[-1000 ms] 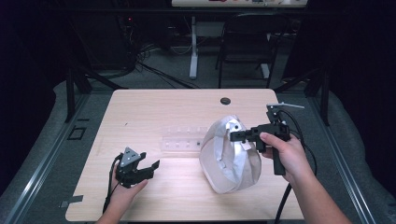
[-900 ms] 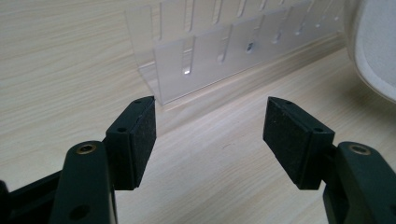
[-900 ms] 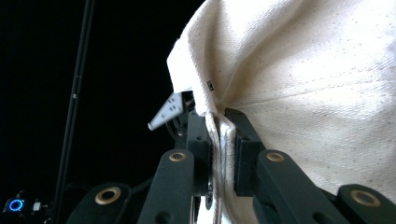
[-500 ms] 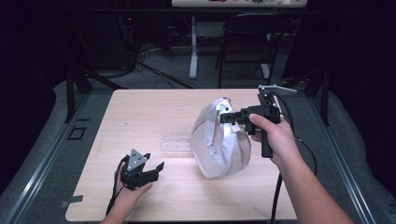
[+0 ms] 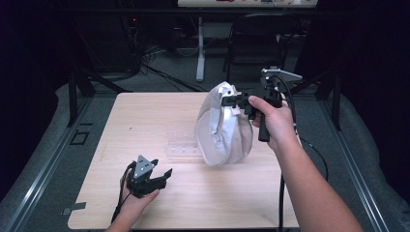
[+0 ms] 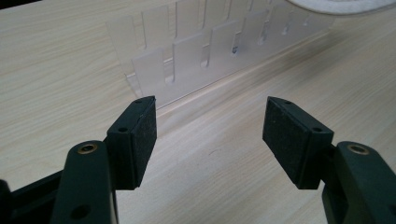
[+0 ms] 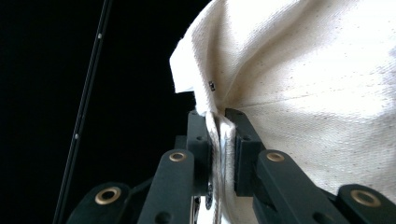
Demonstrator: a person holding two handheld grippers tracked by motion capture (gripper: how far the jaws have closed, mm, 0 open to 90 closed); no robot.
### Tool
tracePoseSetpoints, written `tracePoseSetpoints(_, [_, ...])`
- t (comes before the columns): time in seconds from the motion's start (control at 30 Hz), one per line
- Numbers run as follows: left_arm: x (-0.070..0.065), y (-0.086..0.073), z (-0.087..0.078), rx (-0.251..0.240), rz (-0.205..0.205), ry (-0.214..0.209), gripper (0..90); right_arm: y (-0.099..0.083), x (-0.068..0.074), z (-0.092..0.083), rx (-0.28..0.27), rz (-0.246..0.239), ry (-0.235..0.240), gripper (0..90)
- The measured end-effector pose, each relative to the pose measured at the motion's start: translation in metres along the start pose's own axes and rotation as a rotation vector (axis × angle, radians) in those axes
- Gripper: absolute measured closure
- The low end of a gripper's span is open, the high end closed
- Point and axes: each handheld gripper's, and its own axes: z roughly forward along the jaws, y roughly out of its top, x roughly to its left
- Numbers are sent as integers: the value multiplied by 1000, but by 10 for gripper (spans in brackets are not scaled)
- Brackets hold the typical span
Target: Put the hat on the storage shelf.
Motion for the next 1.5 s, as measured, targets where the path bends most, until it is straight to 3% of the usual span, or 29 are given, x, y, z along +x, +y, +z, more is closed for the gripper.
tracePoseSetpoints(0.17, [-1,2,-1,-6,5,-6,354,9,0,4,-37,16,-20,812])
tracePoseSetpoints(0.37, [-5,7,0,-30,-9,-42,354,15,-3,7,-79,33,-40,812])
tracePoseSetpoints(0.53, [-14,15,8,-20,8,-58,371,20,-7,9,-118,49,-46,812])
tracePoseSetpoints(0.67, [-26,24,17,-30,60,-72,393,21,-11,13,-143,53,-72,812])
tracePoseSetpoints(0.77, [-35,32,26,-24,103,-46,405,21,-15,14,-145,56,-87,812])
tracePoseSetpoints(1.0, [-54,54,48,-25,105,-58,419,20,-20,18,-155,68,-79,811])
tracePoseSetpoints(1.2, [-65,62,62,-15,109,-78,440,17,-19,22,-137,56,-75,810])
tracePoseSetpoints(1.37, [-76,67,69,-13,132,-89,440,14,-18,25,-123,53,-76,810])
tracePoseSetpoints(1.5, [-84,73,76,-7,165,-71,440,12,-17,27,-123,49,-69,809])
